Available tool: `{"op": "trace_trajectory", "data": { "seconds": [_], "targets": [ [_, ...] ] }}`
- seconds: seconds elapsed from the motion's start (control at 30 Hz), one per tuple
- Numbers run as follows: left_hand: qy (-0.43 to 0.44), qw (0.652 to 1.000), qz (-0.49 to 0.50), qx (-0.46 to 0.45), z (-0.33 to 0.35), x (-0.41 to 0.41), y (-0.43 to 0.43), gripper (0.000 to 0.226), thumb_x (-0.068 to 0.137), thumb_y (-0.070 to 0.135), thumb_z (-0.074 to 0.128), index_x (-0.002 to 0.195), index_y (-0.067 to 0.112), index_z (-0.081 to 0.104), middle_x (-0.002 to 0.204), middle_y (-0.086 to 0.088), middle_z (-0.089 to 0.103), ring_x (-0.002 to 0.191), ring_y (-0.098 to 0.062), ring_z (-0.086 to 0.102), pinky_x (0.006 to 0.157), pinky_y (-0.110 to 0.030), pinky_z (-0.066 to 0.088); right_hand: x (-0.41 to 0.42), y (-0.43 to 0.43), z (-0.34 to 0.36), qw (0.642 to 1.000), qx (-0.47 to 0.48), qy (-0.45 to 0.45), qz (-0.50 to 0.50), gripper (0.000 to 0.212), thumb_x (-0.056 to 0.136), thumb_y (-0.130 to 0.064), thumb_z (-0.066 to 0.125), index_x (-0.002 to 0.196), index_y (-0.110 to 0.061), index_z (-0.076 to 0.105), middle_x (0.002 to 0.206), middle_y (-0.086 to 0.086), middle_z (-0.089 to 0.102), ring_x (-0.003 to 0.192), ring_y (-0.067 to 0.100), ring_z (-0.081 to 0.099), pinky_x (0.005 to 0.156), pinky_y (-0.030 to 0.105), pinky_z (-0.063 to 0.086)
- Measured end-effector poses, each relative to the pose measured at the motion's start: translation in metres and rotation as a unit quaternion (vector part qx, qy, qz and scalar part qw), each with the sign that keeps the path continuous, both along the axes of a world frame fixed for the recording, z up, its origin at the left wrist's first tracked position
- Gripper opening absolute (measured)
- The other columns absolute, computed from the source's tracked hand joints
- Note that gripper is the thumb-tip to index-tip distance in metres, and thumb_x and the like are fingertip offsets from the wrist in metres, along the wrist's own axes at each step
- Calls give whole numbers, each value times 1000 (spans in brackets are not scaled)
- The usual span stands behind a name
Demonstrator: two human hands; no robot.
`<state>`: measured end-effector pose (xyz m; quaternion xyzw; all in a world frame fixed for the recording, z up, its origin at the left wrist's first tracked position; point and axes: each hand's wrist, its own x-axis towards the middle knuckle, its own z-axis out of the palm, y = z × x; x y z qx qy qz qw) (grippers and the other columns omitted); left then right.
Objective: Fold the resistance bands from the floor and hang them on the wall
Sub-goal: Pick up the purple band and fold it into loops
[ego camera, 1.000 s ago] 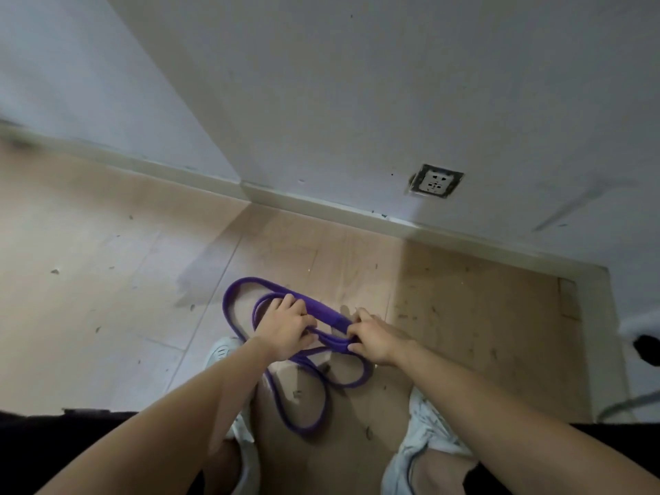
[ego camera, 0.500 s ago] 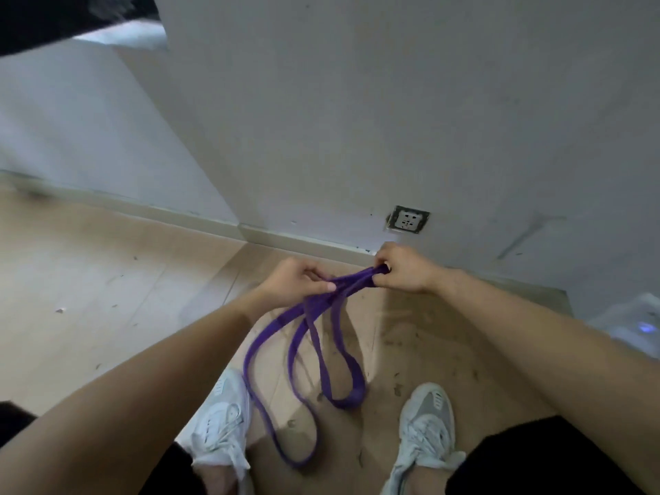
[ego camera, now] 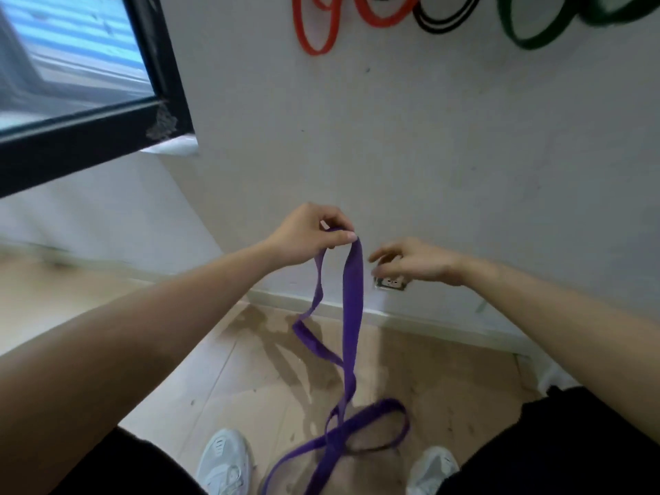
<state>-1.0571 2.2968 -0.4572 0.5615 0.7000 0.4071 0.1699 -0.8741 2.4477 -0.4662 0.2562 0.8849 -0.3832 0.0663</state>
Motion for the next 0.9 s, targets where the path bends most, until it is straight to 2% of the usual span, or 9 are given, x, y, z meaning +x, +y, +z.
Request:
{"op": "trace_trajectory", "data": {
  "seconds": [0.13, 0.2, 0.27, 0.37, 0.43, 0.53, 0.6, 0.7, 0.9],
  "targets": [
    [30, 997, 56, 40, 25, -11, -8, 9, 86, 33, 78, 89, 25, 78, 83, 7, 75, 72, -13, 70, 74, -37, 59, -21, -16, -4, 985, -166, 39, 19, 33, 91, -24, 64, 123, -18, 65, 117, 2, 70, 106, 19, 64, 83, 30, 50],
    [3, 993, 97, 67, 32, -19, -10, 8, 86, 36, 78, 86, 28, 77, 81, 7, 75, 69, -16, 72, 73, -40, 60, -30, -21, -9, 979, -192, 48, 37, 30, 94, -17, 60, 124, -16, 65, 121, 5, 70, 112, 21, 64, 85, 30, 50],
    [-54, 985, 134, 97, 39, -27, -11, 12, 88, 30, 78, 90, 18, 77, 82, 2, 74, 65, -15, 69, 70, -35, 61, -36, -22, -18, 976, -210, 32, 50, 27, 95, -16, 61, 122, -14, 67, 122, 7, 70, 115, 22, 63, 91, 34, 51],
    [-143, 966, 172, 132, 50, -39, -12, 20, 92, 22, 74, 96, 2, 74, 83, -13, 70, 60, -13, 62, 62, -24, 54, -40, -15, -37, 973, -221, -27, 60, 20, 91, -20, 69, 111, -19, 71, 114, 0, 72, 111, 18, 62, 101, 42, 45],
    [-172, 957, 188, 142, 52, -46, -13, 20, 92, 23, 75, 94, 3, 73, 81, -12, 69, 57, -15, 61, 58, -24, 52, -42, -13, -48, 968, -234, -63, 62, 23, 89, -22, 72, 111, -23, 70, 113, -4, 70, 110, 15, 60, 99, 40, 43],
    [-168, 954, 196, 156, 52, -52, -15, 15, 89, 25, 78, 86, 12, 74, 78, -7, 69, 56, -15, 63, 58, -23, 52, -53, -22, -62, 964, -236, -102, 75, 43, 82, -29, 74, 124, -29, 64, 129, -6, 64, 123, 15, 56, 100, 38, 41],
    [-137, 954, 204, 169, 52, -54, -18, 12, 87, 28, 79, 84, 16, 75, 79, -3, 71, 56, -16, 66, 59, -23, 53, -64, -33, -71, 963, -228, -113, 90, 47, 86, -27, 73, 131, -32, 59, 134, -7, 62, 129, 16, 53, 105, 41, 41],
    [-106, 946, 236, 193, 54, -60, -25, 12, 86, 33, 80, 83, 22, 76, 76, 7, 71, 57, -16, 69, 60, -27, 56, -74, -46, -85, 962, -216, -135, 101, 37, 88, -26, 73, 123, -29, 64, 128, -9, 64, 128, 17, 53, 109, 45, 41],
    [-89, 912, 331, 226, 52, -87, -49, 19, 85, 41, 78, 90, 23, 76, 83, 3, 74, 64, -17, 73, 75, -48, 63, -60, -41, -102, 968, -173, -161, 82, 35, 84, -27, 75, 118, -24, 65, 122, 1, 63, 115, 19, 58, 88, 33, 50]
  ]
}}
